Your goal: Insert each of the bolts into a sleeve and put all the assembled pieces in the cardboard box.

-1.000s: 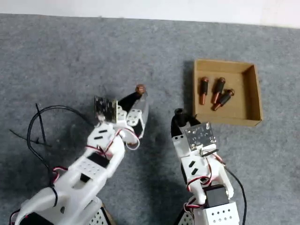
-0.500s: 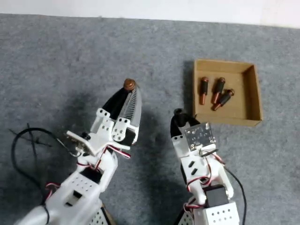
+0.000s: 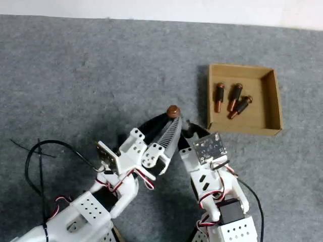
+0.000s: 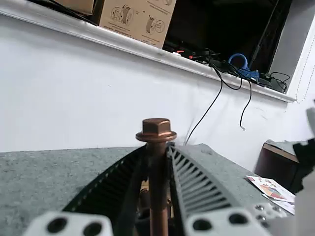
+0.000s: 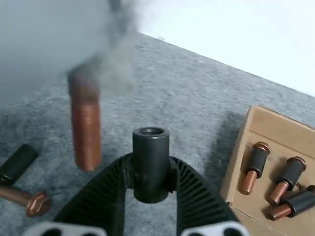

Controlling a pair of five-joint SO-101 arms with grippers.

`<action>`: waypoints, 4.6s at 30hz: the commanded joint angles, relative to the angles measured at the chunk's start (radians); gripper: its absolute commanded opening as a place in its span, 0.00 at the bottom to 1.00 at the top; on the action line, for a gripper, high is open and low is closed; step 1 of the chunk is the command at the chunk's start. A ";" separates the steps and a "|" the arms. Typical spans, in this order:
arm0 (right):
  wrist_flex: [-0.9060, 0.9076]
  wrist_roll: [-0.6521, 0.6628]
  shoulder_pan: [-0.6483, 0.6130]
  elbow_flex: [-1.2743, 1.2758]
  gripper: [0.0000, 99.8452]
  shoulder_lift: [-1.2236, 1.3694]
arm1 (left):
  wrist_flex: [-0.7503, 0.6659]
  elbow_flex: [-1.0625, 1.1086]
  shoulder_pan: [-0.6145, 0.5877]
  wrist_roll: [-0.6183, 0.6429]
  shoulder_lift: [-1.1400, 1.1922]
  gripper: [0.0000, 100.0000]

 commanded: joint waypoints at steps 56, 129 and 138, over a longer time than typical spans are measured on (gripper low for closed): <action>-0.031 -0.003 -0.036 0.096 0.01 -0.016 | 0.571 0.027 -0.125 0.008 -0.717 0.01; -0.130 -0.003 -0.259 -0.140 0.01 -0.018 | 0.655 0.027 -0.202 0.232 -0.713 0.01; -0.130 -0.003 -0.323 -0.142 0.01 -0.018 | 0.655 0.027 -0.197 0.232 -0.710 0.01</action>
